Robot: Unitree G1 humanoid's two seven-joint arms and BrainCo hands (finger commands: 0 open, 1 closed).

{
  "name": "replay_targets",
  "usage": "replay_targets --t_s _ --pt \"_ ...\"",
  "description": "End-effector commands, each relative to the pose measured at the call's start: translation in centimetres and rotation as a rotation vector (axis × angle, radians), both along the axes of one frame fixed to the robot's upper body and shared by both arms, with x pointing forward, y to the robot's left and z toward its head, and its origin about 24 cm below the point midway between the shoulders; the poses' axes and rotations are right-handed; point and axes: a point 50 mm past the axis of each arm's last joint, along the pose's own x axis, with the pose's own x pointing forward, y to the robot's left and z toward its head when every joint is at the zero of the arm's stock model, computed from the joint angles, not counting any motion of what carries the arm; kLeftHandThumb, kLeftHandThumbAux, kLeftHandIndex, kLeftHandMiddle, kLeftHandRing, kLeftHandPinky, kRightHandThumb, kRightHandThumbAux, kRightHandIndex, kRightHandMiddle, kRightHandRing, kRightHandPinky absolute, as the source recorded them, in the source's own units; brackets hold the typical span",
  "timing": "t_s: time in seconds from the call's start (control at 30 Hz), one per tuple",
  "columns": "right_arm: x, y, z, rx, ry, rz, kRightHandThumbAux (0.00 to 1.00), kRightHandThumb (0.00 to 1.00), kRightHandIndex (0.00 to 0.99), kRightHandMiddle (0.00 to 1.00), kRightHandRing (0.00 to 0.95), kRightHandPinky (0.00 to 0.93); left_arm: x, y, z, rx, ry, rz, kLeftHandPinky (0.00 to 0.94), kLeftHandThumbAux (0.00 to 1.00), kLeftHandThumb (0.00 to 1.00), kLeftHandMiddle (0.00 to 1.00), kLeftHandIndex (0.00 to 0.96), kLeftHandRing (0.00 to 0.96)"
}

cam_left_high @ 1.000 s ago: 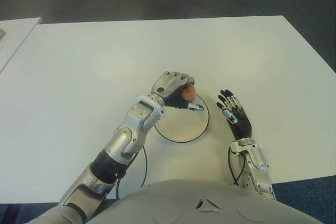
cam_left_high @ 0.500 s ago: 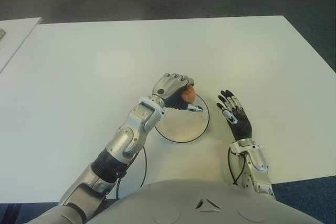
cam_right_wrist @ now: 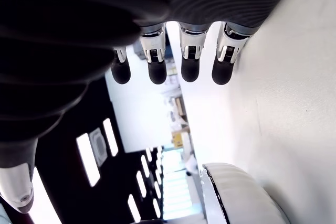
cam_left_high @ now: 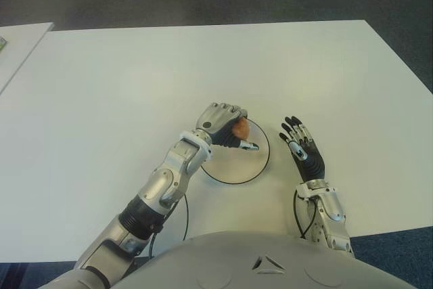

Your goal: Put the apples into the plate.

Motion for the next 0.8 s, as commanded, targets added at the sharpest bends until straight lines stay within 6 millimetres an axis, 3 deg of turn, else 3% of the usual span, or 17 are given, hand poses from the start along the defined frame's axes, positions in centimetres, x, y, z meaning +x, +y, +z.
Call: replay_targets --t_s 0.03,0.8 --pt "-1.9 0.1 -2.6 0.039 0.176 -0.019 0.556 0.164 0.009 0.0 0.0 0.011 -0.2 0.1 -0.5 0.0 0.019 0.001 0.748 0.647 0.952 0.494 0.408 0.5" --pt "-2.0 0.2 -2.6 0.033 0.187 -0.012 0.578 0.182 0.003 0.0 0.0 0.004 -2.4 0.4 -3.2 0.084 0.008 -0.053 0.779 0.649 0.95 0.497 0.395 0.513"
